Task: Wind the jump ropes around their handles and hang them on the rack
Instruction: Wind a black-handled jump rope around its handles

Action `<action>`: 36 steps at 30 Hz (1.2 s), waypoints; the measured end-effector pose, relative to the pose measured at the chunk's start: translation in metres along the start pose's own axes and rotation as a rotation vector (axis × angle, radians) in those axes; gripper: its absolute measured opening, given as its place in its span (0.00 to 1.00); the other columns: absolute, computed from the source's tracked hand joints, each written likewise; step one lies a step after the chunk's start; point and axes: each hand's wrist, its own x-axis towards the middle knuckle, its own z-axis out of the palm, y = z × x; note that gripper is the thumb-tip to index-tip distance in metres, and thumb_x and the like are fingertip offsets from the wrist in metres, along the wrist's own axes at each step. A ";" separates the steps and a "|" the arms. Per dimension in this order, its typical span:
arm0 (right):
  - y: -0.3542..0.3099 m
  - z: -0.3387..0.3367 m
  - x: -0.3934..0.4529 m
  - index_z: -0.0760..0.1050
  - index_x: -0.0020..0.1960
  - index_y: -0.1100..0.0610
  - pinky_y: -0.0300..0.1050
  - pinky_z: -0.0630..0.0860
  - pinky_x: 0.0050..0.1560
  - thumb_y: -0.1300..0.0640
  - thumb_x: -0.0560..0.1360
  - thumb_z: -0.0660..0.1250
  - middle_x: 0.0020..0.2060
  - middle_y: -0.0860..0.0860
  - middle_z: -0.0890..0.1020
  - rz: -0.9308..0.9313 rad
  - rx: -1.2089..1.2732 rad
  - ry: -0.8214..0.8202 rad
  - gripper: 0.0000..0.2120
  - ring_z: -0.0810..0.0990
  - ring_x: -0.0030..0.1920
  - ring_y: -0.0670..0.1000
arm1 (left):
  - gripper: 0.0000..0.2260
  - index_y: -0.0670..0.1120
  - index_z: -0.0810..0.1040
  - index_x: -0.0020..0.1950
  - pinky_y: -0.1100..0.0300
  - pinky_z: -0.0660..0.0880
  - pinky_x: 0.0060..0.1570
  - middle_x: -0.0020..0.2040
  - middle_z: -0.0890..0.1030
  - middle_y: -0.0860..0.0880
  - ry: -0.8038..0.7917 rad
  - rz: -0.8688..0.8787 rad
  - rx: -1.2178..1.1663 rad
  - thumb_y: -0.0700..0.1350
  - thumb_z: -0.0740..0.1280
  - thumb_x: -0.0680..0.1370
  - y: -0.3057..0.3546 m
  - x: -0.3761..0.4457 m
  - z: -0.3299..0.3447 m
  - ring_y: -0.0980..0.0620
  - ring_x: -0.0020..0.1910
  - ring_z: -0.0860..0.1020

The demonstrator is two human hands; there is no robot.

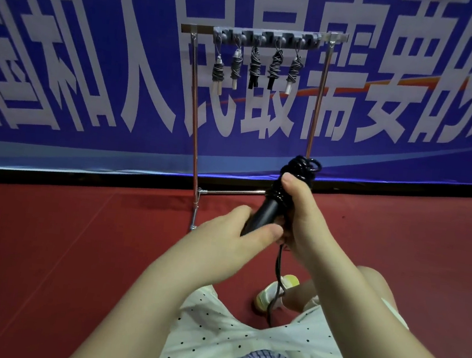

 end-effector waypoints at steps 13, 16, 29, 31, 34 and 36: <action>-0.010 0.012 0.002 0.75 0.33 0.52 0.48 0.67 0.39 0.30 0.65 0.56 0.30 0.52 0.75 -0.109 -0.034 -0.151 0.25 0.72 0.34 0.54 | 0.22 0.43 0.76 0.41 0.63 0.73 0.27 0.29 0.74 0.50 -0.006 0.030 -0.776 0.59 0.68 0.58 -0.003 0.007 0.002 0.57 0.25 0.71; -0.014 0.013 0.015 0.73 0.38 0.54 0.48 0.72 0.41 0.35 0.74 0.54 0.35 0.53 0.77 -0.074 -0.150 -0.117 0.24 0.76 0.36 0.53 | 0.21 0.46 0.79 0.40 0.62 0.72 0.29 0.37 0.80 0.46 0.062 0.042 -0.617 0.62 0.67 0.60 -0.006 0.011 -0.002 0.56 0.31 0.74; -0.034 -0.002 0.005 0.73 0.32 0.63 0.36 0.66 0.24 0.38 0.79 0.50 0.17 0.49 0.70 -0.117 -0.707 -0.006 0.32 0.68 0.19 0.47 | 0.12 0.53 0.76 0.32 0.50 0.75 0.36 0.27 0.78 0.52 0.216 0.031 -0.293 0.61 0.69 0.63 -0.009 0.017 -0.007 0.55 0.28 0.74; -0.029 -0.004 0.002 0.71 0.34 0.65 0.41 0.62 0.27 0.37 0.78 0.51 0.19 0.50 0.65 -0.178 -0.706 0.019 0.32 0.64 0.20 0.49 | 0.19 0.49 0.76 0.35 0.45 0.77 0.40 0.33 0.81 0.47 0.227 0.034 -0.223 0.64 0.68 0.60 -0.007 0.016 -0.009 0.48 0.31 0.77; -0.024 -0.001 0.007 0.68 0.35 0.62 0.44 0.55 0.29 0.38 0.78 0.53 0.22 0.48 0.59 -0.174 -0.605 0.020 0.28 0.56 0.24 0.49 | 0.23 0.47 0.75 0.39 0.43 0.78 0.42 0.36 0.81 0.46 0.239 0.030 -0.141 0.65 0.67 0.59 -0.008 0.013 -0.012 0.45 0.36 0.80; -0.024 0.005 0.011 0.64 0.35 0.58 0.43 0.55 0.27 0.42 0.80 0.53 0.25 0.50 0.58 -0.105 -0.452 -0.017 0.23 0.55 0.25 0.49 | 0.18 0.51 0.75 0.40 0.46 0.77 0.43 0.36 0.80 0.49 0.260 0.027 -0.103 0.63 0.69 0.61 -0.008 0.012 -0.016 0.48 0.36 0.79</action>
